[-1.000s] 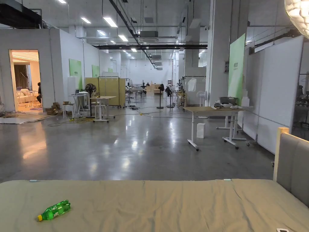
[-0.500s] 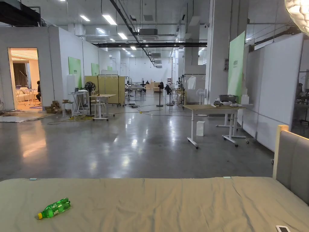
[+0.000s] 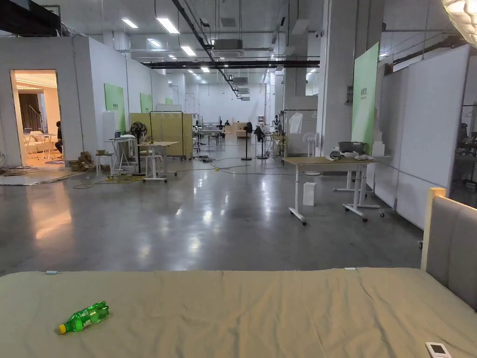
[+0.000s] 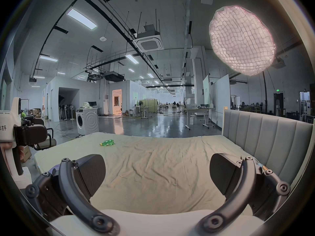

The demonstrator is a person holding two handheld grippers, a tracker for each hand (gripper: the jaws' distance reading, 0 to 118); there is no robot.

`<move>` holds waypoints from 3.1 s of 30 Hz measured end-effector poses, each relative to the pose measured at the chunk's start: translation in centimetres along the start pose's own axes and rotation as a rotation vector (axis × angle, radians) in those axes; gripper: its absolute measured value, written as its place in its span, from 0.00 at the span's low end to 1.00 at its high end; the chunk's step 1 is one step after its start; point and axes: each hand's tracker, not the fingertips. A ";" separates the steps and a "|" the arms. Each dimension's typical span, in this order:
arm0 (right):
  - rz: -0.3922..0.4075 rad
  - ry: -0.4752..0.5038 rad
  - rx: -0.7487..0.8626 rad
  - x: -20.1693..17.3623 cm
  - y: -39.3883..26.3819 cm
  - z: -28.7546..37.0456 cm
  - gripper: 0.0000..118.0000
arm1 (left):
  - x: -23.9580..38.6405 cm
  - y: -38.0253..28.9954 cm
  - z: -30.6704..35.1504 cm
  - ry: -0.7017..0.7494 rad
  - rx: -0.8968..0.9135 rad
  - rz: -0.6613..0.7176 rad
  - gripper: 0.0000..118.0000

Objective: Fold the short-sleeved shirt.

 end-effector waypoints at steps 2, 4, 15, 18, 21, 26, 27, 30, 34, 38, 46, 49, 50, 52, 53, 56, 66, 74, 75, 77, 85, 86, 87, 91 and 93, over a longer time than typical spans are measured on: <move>0.001 0.000 -0.005 0.0 0.0 -0.1 1.00 | 0.0 0.1 0.0 -0.003 -0.001 0.001 1.00; 0.002 0.000 -0.008 0.0 -0.1 -0.1 1.00 | 0.1 0.1 0.0 -0.001 -0.003 -0.008 1.00; 0.009 0.002 -0.006 -0.1 0.0 0.0 1.00 | 0.2 0.1 -0.1 0.002 -0.013 -0.016 1.00; 0.004 0.003 -0.001 -0.1 0.0 0.0 1.00 | 0.3 0.2 -0.2 0.001 -0.016 -0.021 1.00; -0.005 0.002 0.001 -0.1 0.0 0.0 1.00 | 0.3 0.2 -0.2 0.000 -0.015 -0.023 1.00; -0.011 -0.003 0.003 0.1 0.0 0.1 1.00 | 0.2 0.1 -0.2 -0.002 -0.015 -0.014 1.00; -0.011 -0.005 0.003 0.1 0.0 0.1 1.00 | 0.1 0.1 -0.2 -0.003 -0.018 -0.013 1.00; -0.018 -0.013 0.007 0.2 0.0 0.1 1.00 | 0.1 0.1 -0.3 0.000 -0.022 -0.014 1.00; -0.026 -0.012 0.007 0.3 0.0 0.1 1.00 | 0.1 0.0 -0.4 0.002 -0.029 -0.013 1.00; -0.029 -0.007 0.003 0.4 0.1 0.1 1.00 | 0.1 0.0 -0.4 -0.001 -0.030 -0.007 1.00; -0.290 0.028 -0.054 0.9 2.6 -0.2 1.00 | -0.2 0.1 -0.4 -0.002 -0.030 0.010 1.00; -0.277 -0.011 -0.087 -0.1 4.1 -0.2 1.00 | -0.3 0.1 -0.4 -0.002 -0.033 0.028 1.00; -0.289 -0.024 -0.119 -0.3 4.4 -0.3 1.00 | -0.3 0.1 -0.4 -0.003 -0.034 0.038 1.00; -0.324 -0.011 -0.151 -0.7 4.7 -0.4 1.00 | -0.3 0.2 -0.3 -0.010 -0.029 0.052 1.00; -0.353 0.007 -0.157 -0.7 4.6 -0.4 1.00 | -0.3 0.3 -0.3 -0.012 -0.027 0.053 1.00; -0.399 -0.009 -0.190 -0.9 4.2 -0.4 1.00 | -0.5 0.8 -0.1 -0.022 -0.024 0.029 1.00; -0.508 -0.026 -0.140 -0.1 4.0 0.0 1.00 | -0.9 1.3 0.3 -0.008 -0.007 0.022 1.00; -0.467 -0.078 -0.148 -0.2 3.9 0.3 1.00 | -0.7 1.2 0.3 -0.014 -0.001 0.033 1.00; -0.443 -0.052 -0.150 -0.2 3.9 0.2 1.00 | -0.6 1.3 0.3 -0.016 0.002 0.035 1.00; -0.397 0.026 -0.125 -0.3 4.1 0.4 1.00 | -0.5 1.4 0.4 -0.018 0.008 0.035 1.00; -0.049 -0.013 -0.017 -1.5 3.7 0.8 1.00 | 0.0 1.9 0.8 -0.046 0.043 0.049 1.00; -0.038 -0.037 -0.054 -1.7 3.4 0.6 1.00 | 0.0 1.9 0.8 -0.044 0.048 0.044 1.00; -0.010 -0.047 -0.046 -1.8 3.2 0.5 1.00 | 0.1 1.9 0.8 -0.048 0.048 0.036 1.00; 0.011 -0.039 -0.070 -2.1 2.7 0.1 1.00 | 0.5 1.8 0.8 -0.052 0.044 0.028 1.00; 0.006 -0.018 -0.058 -1.9 2.5 0.1 1.00 | 0.6 1.8 0.7 -0.061 0.042 0.032 1.00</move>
